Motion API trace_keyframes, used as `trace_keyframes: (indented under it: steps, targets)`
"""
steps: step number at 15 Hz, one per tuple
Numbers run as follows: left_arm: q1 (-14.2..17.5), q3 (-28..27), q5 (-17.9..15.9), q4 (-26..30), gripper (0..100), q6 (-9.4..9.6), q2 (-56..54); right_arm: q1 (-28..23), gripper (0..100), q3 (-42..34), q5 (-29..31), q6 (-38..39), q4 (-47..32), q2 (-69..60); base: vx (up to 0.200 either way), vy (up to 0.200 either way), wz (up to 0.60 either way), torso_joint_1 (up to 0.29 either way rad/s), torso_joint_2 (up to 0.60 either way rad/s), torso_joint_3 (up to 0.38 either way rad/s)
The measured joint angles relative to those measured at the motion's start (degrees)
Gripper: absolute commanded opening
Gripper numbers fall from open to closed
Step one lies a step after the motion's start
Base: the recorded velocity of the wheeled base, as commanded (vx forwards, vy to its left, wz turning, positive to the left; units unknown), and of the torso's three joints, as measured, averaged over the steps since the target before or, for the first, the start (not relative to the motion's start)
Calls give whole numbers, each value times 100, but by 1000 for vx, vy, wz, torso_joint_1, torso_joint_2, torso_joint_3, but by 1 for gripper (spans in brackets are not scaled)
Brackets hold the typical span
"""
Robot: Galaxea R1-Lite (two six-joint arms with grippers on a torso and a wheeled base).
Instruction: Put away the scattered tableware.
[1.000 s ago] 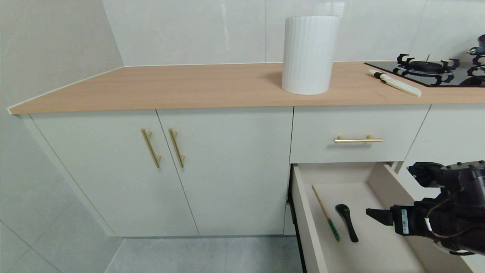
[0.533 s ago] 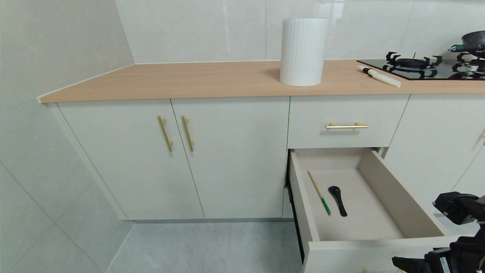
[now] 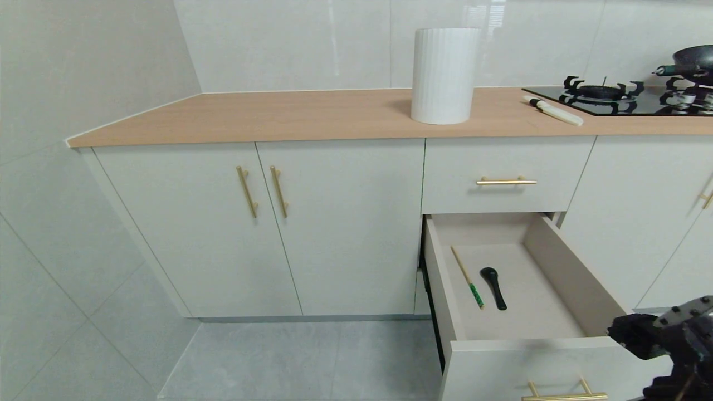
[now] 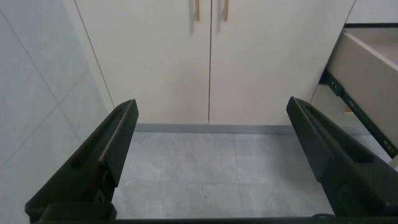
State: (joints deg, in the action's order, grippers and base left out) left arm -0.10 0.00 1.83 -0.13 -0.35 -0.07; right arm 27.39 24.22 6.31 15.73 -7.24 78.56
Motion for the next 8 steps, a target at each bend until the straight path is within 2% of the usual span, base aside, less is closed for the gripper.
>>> trace_keyframes:
  steps: [4, 6, 8]
  targets:
    - [2, 0, 0, 0, 100, 0, 0, 0, 100, -308, -2, 156, 2166, 1273, 0, 0, 0, 0, 0, 0]
    - [-1, 0, 0, 2, 100, 0, 0, -6, 100, -413, 4, 165, 2519, 1620, 0, 0, 0, 0, 0, 0]
    - [0, 0, -2, 0, 100, -2, 0, -11, 100, -422, 41, 160, 3206, 1932, 0, 0, 0, 0, 0, 0]
